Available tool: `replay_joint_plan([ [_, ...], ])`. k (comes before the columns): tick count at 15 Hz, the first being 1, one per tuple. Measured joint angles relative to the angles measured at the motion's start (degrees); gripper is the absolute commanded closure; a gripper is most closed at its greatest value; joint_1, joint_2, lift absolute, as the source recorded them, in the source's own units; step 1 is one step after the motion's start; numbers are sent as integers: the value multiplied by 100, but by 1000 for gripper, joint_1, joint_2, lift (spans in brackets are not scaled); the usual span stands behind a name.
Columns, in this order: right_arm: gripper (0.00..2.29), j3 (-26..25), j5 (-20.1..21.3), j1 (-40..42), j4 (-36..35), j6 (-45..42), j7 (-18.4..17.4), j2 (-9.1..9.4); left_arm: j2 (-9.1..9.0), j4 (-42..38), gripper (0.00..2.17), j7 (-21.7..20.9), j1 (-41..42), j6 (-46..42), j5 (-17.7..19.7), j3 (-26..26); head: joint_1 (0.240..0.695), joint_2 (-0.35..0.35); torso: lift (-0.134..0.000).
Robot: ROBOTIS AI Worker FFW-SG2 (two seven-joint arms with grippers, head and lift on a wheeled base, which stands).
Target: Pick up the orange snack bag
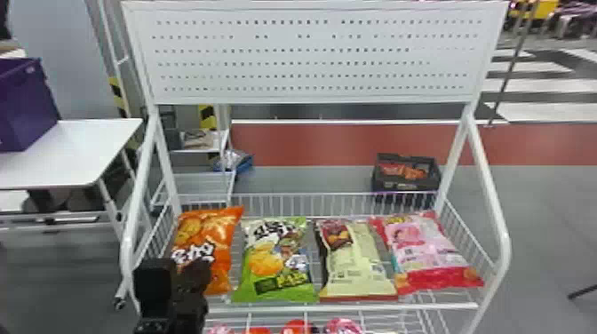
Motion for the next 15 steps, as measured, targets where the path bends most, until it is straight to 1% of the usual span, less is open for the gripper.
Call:
replay_joint_plan([
  [2,167,0,-1,0,2,-12,0,-5,53,-588,1352,0,382,-6,17,51,499,0,0],
  [4,167,0,-1,0,7,-20,0,-13,155,-1162,1352,-1,890,-137,8,157,499,0,0],
  [7,167,0,-19,-5,17,-23,0,-27,318,-1668,1355,1,1618,-565,-30,294,499,0,0],
  [12,167,0,-22,-5,54,-23,0,-37,650,-2008,1352,-46,2525,-1287,-161,380,499,0,0],
  [15,167,0,-22,-8,78,-23,0,-34,718,-2085,1352,-33,2994,-1925,-254,428,499,0,0],
])
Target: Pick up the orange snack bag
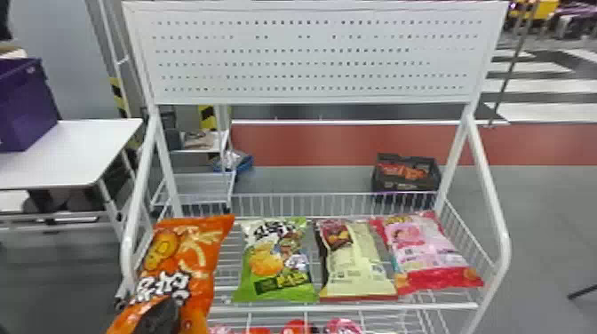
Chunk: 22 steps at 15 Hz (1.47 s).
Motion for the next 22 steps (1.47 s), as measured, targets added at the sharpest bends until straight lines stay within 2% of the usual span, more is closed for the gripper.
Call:
replay_joint_plan([
  [4,167,-5,1,-1,11,0,0,20,6,-20,1352,114,674,-1163,-232,11,499,0,0],
  [7,167,-2,-15,-36,69,0,0,21,-11,99,1352,197,1041,-1712,-391,8,499,0,0],
  [14,167,44,-42,-150,227,0,0,-1,-78,261,1352,290,1467,-2371,-684,20,499,0,0],
  [22,167,50,-34,-125,179,0,0,-3,-78,369,1352,273,1514,-2526,-711,85,499,0,0],
])
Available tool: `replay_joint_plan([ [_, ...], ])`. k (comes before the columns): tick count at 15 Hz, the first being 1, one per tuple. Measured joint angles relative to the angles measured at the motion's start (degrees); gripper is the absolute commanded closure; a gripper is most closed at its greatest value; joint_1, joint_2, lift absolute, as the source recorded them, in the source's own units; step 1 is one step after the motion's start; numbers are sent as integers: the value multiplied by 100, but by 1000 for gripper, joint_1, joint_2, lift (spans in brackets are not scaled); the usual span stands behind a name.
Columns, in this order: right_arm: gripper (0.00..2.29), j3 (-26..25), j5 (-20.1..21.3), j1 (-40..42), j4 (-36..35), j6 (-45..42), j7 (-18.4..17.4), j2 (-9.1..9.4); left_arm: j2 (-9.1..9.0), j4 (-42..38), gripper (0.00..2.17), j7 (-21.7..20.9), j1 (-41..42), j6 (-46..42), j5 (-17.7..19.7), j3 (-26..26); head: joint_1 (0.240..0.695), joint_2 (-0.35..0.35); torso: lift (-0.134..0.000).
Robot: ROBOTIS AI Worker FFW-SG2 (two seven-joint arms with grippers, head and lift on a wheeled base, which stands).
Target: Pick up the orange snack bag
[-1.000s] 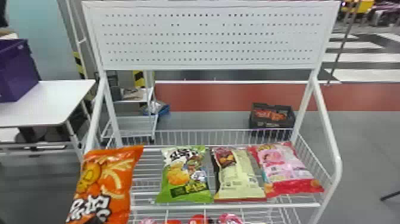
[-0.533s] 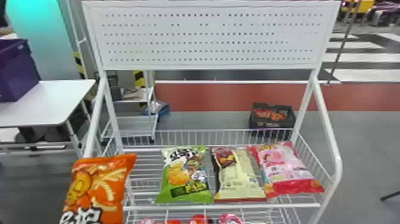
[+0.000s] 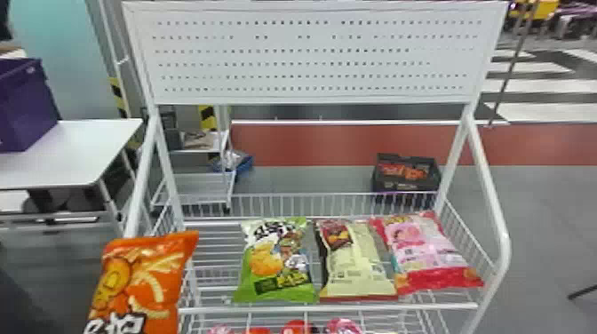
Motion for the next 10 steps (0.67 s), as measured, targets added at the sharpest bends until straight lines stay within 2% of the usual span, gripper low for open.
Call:
replay_joint_plan([
  [10,167,-6,7,46,-55,-3,0,0,-9,85,1352,-12,-25,-173,18,1,499,0,0],
])
